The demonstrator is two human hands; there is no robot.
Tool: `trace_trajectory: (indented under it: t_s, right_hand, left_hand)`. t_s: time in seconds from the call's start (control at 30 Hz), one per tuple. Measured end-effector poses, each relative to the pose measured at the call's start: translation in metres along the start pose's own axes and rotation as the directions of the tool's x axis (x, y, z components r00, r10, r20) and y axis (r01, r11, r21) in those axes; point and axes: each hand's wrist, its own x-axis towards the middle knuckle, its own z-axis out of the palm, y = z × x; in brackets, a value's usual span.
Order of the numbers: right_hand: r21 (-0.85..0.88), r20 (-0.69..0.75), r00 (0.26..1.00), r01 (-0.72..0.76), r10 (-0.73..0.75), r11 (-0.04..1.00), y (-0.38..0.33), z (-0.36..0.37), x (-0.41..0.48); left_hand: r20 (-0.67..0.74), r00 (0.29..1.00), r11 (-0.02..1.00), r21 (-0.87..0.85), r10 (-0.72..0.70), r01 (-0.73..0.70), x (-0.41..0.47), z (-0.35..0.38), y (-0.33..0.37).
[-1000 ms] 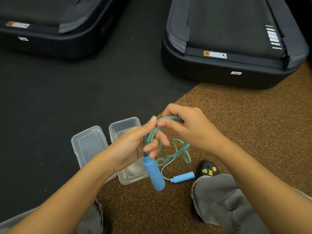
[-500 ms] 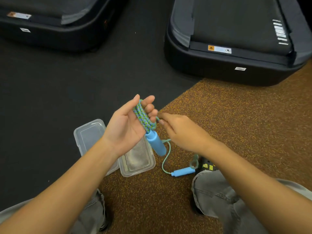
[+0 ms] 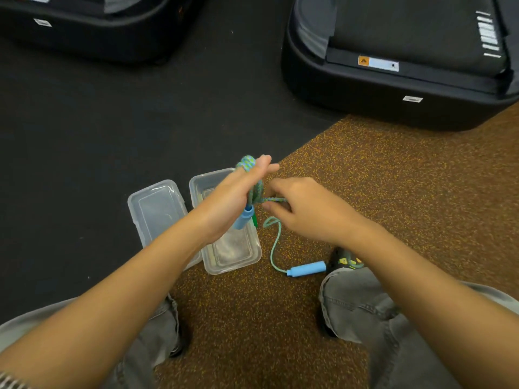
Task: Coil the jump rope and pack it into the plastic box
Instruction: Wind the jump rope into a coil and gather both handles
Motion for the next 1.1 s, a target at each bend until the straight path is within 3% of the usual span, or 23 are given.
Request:
trace_trajectory:
  t_s: [0.1,0.33,0.6,0.73,0.83,0.93,1.1]
  right_hand:
    - [0.024,-0.012,1.0,-0.014,0.014,1.0,-0.001,-0.009,0.0]
    - [0.113,-0.022,0.997,-0.072,0.075,0.991,0.006,-0.033,-0.002]
    - [0.147,-0.116,0.991,-0.047,0.065,0.988,0.016,-0.033,0.003]
    - [0.073,-0.109,0.991,-0.067,0.074,0.995,0.018,-0.024,0.006]
    - [0.056,-0.061,0.994,-0.083,0.087,0.995,0.013,-0.013,0.007]
    - [0.041,-0.012,0.996,-0.089,0.09,0.995,0.008,-0.001,0.006]
    - [-0.009,0.093,0.994,-0.054,0.055,0.999,0.001,0.01,0.003]
  left_hand:
    - [0.096,0.995,0.979,0.203,0.002,-0.021,-0.003,0.002,0.003]
    - [0.228,0.97,0.908,0.418,-0.079,-0.025,-0.005,0.001,0.004]
    - [0.125,0.992,0.997,-0.069,-0.026,0.035,-0.003,-0.006,0.013]
    - [0.101,0.995,0.884,-0.467,0.009,0.04,0.0,-0.01,0.016]
    - [0.09,0.995,0.766,-0.642,0.044,0.024,0.001,-0.014,0.016]
    - [0.049,0.997,0.74,-0.672,0.06,-0.011,0.002,-0.016,0.016]
    - [-0.058,0.997,0.843,-0.532,0.051,-0.074,0.003,-0.016,0.016]
